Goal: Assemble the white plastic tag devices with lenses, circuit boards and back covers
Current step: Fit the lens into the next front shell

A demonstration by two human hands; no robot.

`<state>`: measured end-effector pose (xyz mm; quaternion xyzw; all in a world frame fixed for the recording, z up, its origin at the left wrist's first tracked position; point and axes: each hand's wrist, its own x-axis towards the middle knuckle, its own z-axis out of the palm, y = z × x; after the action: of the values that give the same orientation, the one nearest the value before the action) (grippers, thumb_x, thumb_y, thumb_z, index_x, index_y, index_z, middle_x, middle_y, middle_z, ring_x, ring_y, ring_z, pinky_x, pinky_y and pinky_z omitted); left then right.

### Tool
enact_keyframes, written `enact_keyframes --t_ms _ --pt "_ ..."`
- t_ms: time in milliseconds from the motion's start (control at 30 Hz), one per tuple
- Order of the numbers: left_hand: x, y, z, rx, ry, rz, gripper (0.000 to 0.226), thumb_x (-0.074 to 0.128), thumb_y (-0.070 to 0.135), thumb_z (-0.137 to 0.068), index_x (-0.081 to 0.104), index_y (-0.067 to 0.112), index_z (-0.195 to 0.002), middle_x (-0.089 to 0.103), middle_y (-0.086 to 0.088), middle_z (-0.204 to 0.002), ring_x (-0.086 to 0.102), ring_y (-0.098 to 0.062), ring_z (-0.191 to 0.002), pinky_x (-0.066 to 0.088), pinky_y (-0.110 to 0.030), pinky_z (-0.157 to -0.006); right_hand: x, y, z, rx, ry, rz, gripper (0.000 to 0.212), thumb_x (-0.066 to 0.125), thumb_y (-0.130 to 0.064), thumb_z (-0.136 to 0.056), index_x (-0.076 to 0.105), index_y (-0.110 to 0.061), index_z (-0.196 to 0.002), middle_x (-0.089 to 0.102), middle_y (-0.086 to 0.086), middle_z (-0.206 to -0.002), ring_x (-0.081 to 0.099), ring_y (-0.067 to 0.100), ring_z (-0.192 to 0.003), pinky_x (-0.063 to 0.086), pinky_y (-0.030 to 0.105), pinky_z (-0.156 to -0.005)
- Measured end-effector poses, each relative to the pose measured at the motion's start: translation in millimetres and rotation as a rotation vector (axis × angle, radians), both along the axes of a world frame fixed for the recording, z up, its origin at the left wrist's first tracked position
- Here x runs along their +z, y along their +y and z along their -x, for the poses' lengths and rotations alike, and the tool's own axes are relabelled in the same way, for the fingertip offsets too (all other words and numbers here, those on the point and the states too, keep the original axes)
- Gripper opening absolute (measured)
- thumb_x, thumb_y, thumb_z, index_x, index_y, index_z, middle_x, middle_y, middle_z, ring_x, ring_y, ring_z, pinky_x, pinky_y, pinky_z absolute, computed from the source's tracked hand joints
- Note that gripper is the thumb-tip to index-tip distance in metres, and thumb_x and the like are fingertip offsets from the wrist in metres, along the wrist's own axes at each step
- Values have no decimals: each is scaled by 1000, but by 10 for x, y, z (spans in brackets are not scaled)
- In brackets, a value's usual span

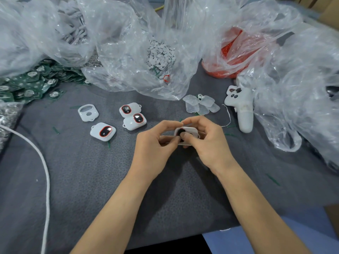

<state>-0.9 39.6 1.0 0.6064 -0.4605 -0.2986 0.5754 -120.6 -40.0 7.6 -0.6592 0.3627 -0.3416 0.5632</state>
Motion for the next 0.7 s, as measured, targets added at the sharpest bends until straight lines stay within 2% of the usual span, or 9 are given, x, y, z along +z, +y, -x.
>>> enact_keyframes --t_ms 133,233,367,533,633,700 --pt "-4 -2 15 19 -45 12 37 61 -10 -83 68 21 -103 73 10 -97 71 -5 -83 52 -15 -76 4 5 5 -24 1 -7 25 69 8 -80 67 -14 -93 70 4 -84 67 9 -73 56 23 -60" --pt "0 -11 42 62 -13 19 35 62 -8 -84 66 19 -105 72 8 -97 70 -3 -85 52 -15 -77 17 10 10 -38 -40 7 20 69 6 -80 68 -11 -91 71 4 -82 68 13 -77 59 28 -66" --pt "-9 -29 27 82 22 18 20 64 0 -87 69 13 -102 73 5 -91 70 -5 -85 54 -19 -79 27 23 12 -44 -123 -8 14 68 4 -81 68 -9 -88 72 2 -82 68 12 -78 55 22 -67" --pt "-49 -47 45 83 -24 -10 15 59 3 -92 70 12 -97 73 7 -82 70 -3 -75 52 -14 -71 10 20 9 -67 -92 5 11 69 -2 -82 68 -12 -85 73 6 -86 69 24 -87 56 44 -85" --pt "-70 -51 58 98 -146 -7 18 57 1 -92 67 15 -95 71 11 -80 67 3 -73 49 -10 -69 -17 16 -2 -79 -43 8 13 71 -4 -81 67 -16 -82 72 6 -86 69 27 -89 54 53 -85" --pt "-80 -55 54 105 -195 -7 17 57 2 -92 66 16 -95 71 11 -81 67 2 -74 52 -16 -71 -25 14 -5 -82 -42 -14 13 71 -3 -81 67 -16 -80 72 8 -86 69 30 -89 54 55 -83"
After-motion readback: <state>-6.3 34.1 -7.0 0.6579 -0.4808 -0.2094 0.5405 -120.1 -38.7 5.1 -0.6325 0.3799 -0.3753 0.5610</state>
